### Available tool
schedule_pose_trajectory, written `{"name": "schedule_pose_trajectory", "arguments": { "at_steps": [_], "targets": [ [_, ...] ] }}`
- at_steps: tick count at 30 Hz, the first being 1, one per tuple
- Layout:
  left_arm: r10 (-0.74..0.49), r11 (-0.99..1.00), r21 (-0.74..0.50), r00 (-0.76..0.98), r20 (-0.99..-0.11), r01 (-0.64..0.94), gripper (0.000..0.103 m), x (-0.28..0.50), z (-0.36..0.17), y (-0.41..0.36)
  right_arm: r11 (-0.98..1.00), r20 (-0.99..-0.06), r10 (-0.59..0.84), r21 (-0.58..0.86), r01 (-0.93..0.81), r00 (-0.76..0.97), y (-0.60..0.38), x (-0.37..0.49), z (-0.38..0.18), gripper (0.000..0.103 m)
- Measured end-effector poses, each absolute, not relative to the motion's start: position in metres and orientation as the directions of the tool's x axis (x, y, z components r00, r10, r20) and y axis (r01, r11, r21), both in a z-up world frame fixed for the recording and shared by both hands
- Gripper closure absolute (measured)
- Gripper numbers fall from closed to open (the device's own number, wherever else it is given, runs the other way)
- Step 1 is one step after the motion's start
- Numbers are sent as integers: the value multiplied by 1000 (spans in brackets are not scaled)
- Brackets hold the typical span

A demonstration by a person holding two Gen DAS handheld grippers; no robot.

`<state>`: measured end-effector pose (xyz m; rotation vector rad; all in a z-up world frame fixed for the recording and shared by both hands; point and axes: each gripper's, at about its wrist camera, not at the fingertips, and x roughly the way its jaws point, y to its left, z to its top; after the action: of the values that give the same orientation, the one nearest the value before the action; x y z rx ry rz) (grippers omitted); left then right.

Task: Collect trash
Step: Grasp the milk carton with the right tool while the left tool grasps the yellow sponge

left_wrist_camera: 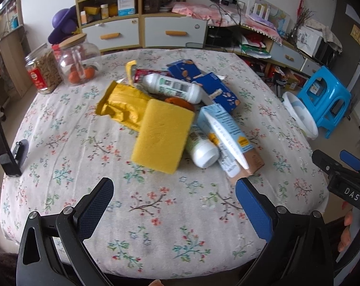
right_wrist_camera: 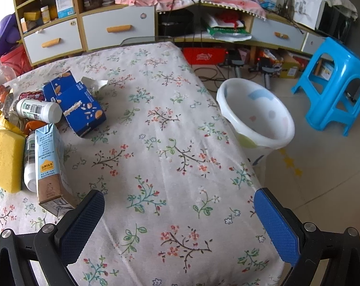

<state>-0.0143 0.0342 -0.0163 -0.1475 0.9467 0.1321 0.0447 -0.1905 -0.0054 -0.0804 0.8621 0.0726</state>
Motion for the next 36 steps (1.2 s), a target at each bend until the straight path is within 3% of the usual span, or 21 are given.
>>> {"name": "schedule_pose_trajectory", "arguments": {
  "at_steps": [8,13,16,26,30,36],
  "targets": [
    [121,976,-13,591,-797,-218,0,-16,-20,60,989,-775,90,-4,-148,626,-168,50,-7,0],
    [85,982,-28,569,-818,-187,0,-13,-27,73,971,-810,215,119,-206,545,-147,59,-12,1],
    [-9,982,-108,527,-850,-157,0,-7,-36,84,938,-818,327,222,-265,473,-129,67,-17,14],
    [-92,973,-187,511,-855,-138,5,7,-48,102,908,-857,379,270,-322,350,-86,84,-49,39],
    [-122,973,-204,512,-850,-106,11,18,-55,98,909,-862,375,269,-318,340,-88,87,-53,56],
    [-104,989,-146,536,-838,-36,23,39,-68,82,914,-854,349,219,-342,385,-90,81,-44,59]
  ]
}}
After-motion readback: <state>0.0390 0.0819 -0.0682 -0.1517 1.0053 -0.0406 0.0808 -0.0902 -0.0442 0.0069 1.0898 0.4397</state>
